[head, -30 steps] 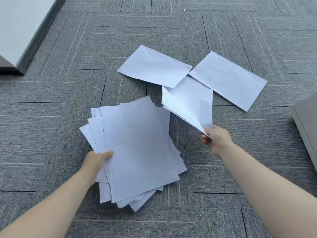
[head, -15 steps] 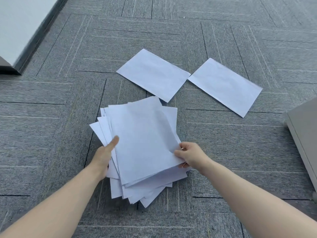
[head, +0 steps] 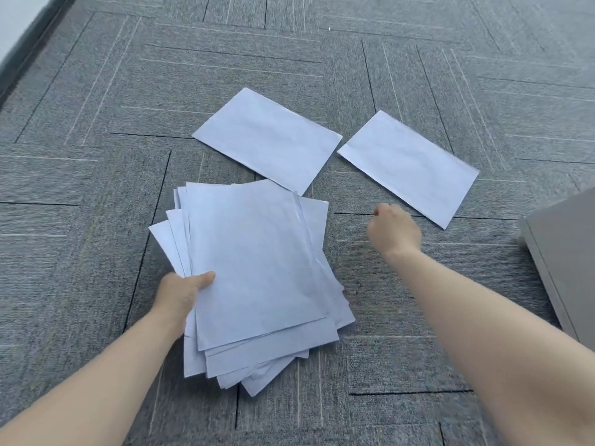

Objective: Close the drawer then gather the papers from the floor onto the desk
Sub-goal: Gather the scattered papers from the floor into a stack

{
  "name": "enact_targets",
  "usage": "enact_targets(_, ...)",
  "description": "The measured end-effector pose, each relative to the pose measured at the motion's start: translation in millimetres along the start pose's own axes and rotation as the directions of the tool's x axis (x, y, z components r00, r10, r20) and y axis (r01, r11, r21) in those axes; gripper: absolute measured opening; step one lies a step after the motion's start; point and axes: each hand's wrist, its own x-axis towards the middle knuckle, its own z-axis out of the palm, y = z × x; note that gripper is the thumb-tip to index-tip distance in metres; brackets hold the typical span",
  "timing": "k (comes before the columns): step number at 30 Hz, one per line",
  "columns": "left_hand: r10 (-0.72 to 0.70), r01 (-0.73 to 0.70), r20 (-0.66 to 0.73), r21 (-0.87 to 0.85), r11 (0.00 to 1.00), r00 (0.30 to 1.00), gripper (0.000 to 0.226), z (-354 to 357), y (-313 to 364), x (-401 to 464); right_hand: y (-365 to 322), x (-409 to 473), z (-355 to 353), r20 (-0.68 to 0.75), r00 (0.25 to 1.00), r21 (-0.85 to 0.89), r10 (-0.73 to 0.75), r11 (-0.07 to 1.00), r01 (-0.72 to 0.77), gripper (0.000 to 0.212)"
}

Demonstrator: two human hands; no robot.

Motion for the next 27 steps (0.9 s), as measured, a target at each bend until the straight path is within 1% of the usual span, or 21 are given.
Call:
enact_targets(4, -0.052, 0.053, 0.029, -0.032, 0.998, 0.998, 0.024, -1, -1, 7, 8, 32, -2, 0.025, 0.999, -0.227, 0.023, 0.974, -0.017, 0.034)
enact_targets(6, -0.063, 0.066, 0.054, -0.041, 0.997, 0.997, 0.023, -4, -2, 9, 14, 45, 0, 0.046, 0.997, -0.289, 0.057, 0.956, -0.042, 0.039)
enact_targets(11, -0.071, 0.071, 0.021, -0.033, 0.997, 0.997, 0.031, -3, -2, 15, 22, 72, 5, 0.057, 0.991, -0.339, 0.119, 0.936, -0.093, 0.044)
enact_targets(14, -0.078, 0.077, -0.018, -0.038, 0.996, 0.997, 0.031, 1, 1, 15, 23, 88, 2, 0.079, 0.984, -0.346, 0.160, 0.930, -0.123, 0.050)
enact_targets(16, -0.091, 0.090, -0.029, -0.048, 0.995, 0.995, 0.028, 2, 3, 14, 26, 98, -2, 0.075, 0.983, -0.319, 0.168, 0.938, -0.136, 0.039)
enact_targets(19, -0.108, 0.106, -0.038, -0.053, 0.993, 0.993, 0.026, 2, 6, 13, 34, 100, -8, 0.058, 0.992, -0.358, 0.116, 0.930, -0.088, 0.026)
enact_targets(21, -0.118, 0.116, -0.040, -0.046, 0.992, 0.992, 0.026, 3, 8, 13, 38, 97, -12, 0.034, 0.997, -0.418, 0.075, 0.907, -0.054, 0.023)
enact_targets(23, -0.128, 0.127, -0.048, -0.041, 0.991, 0.991, 0.027, 2, 9, 14, 37, 96, -17, 0.011, 0.999, -0.440, 0.047, 0.897, -0.037, 0.022)
enact_targets(25, -0.143, 0.141, -0.051, -0.044, 0.989, 0.988, 0.031, 1, 10, 14, 29, 96, -19, -0.031, 0.999, -0.402, -0.008, 0.915, -0.005, 0.022)
enact_targets(27, -0.156, 0.154, -0.052, -0.045, 0.987, 0.986, 0.034, 1, 10, 14, 12, 94, -17, -0.090, 0.989, -0.347, -0.113, 0.935, 0.076, 0.022)
